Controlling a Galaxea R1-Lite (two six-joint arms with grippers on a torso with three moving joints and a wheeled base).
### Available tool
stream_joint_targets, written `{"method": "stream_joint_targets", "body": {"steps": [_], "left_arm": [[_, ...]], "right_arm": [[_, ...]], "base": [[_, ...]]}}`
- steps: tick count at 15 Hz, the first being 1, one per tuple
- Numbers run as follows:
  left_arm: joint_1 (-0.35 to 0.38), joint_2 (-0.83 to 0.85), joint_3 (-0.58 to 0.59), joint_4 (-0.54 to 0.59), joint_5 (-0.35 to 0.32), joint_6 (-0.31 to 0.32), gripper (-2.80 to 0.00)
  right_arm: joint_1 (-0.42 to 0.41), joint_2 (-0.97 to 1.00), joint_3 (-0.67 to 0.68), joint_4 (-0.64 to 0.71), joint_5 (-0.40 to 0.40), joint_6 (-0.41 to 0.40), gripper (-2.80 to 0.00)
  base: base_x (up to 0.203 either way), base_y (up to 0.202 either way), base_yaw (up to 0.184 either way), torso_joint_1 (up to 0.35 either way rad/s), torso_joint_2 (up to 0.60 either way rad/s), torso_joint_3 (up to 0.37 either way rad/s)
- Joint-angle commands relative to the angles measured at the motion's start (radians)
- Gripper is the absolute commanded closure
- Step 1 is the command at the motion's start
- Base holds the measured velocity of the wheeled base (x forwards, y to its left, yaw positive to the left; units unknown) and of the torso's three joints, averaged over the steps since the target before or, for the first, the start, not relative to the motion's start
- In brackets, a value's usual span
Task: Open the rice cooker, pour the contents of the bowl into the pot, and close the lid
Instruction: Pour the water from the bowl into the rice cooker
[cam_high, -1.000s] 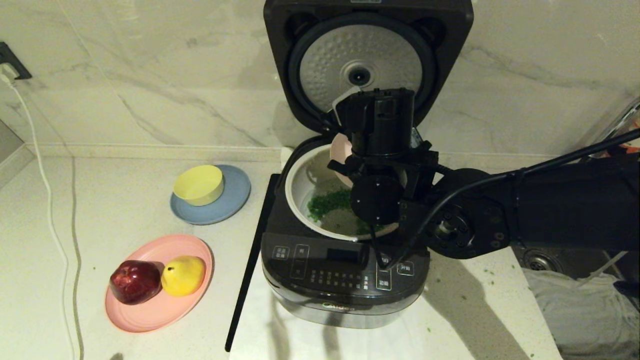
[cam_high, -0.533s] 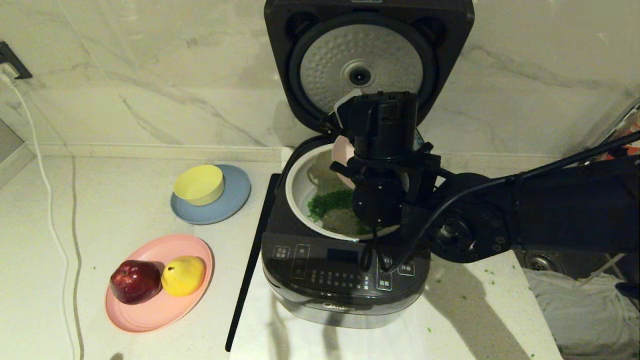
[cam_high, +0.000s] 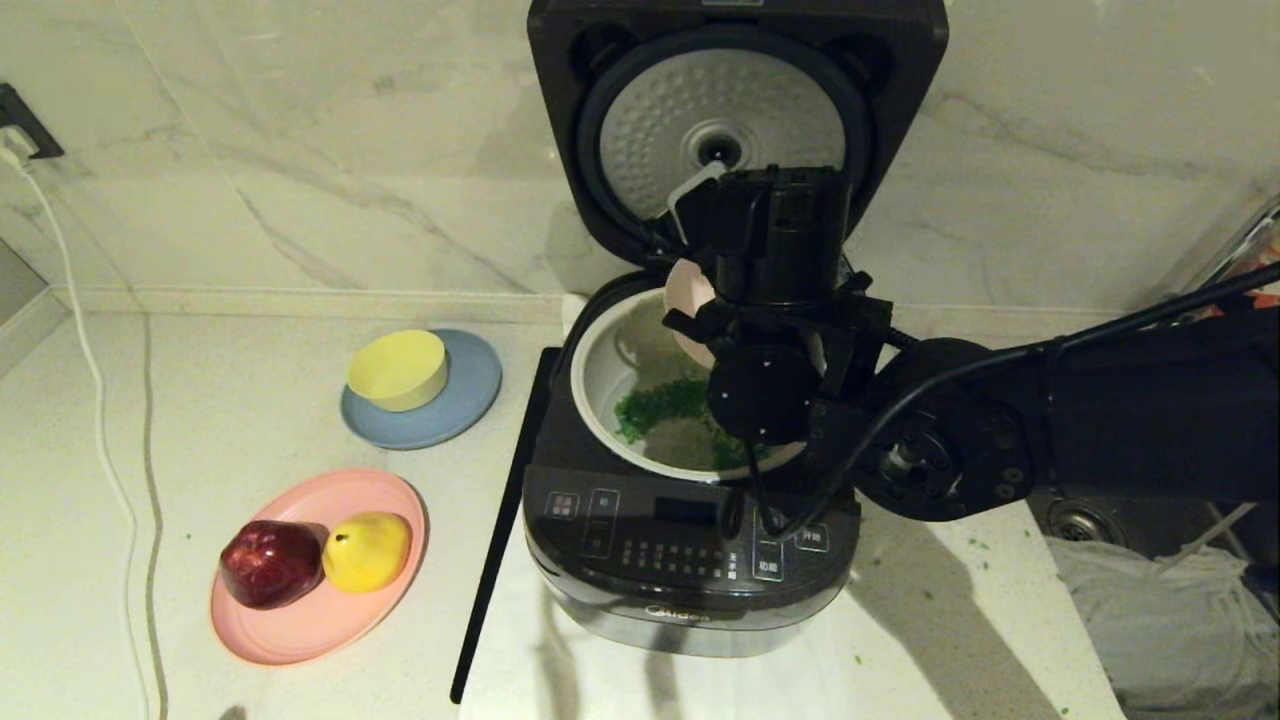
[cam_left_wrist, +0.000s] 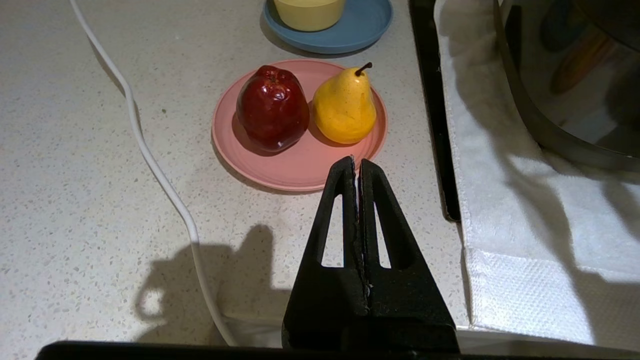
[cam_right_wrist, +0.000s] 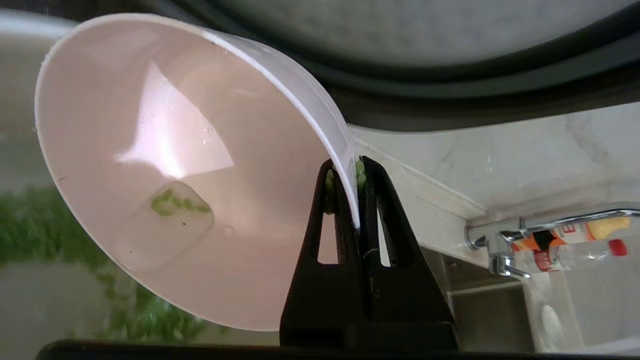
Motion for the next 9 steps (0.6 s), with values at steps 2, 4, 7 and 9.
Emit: {"method": "stream_joint_targets", "body": {"steps": [2,4,7,9], "left_arm": [[0.000,-0.001,0.008,0.000,0.000,0.000,0.00],[0.000,-0.001,0.008,0.000,0.000,0.000,0.00],[0.000,-0.001,0.008,0.000,0.000,0.000,0.00],[0.000,-0.001,0.008,0.000,0.000,0.000,0.00]], "right_arm": [[-0.005,0.017,0.003,-0.175,0.037,-0.016,0.00],[-0.007,0.042,0.031,-0.400,0.091,-0.069,0.00],[-0.016,0.104,0.087,-0.774,0.179,-0.219,0.00],[-0.019,0.143,0.142,-0.909,0.219,-0.279,0.00]], "base": [[0.000,0.000,0.000,0.000,0.00,0.000],[0.000,0.000,0.000,0.000,0.00,0.000],[0.000,0.000,0.000,0.000,0.00,0.000],[0.000,0.000,0.000,0.000,0.00,0.000]]}}
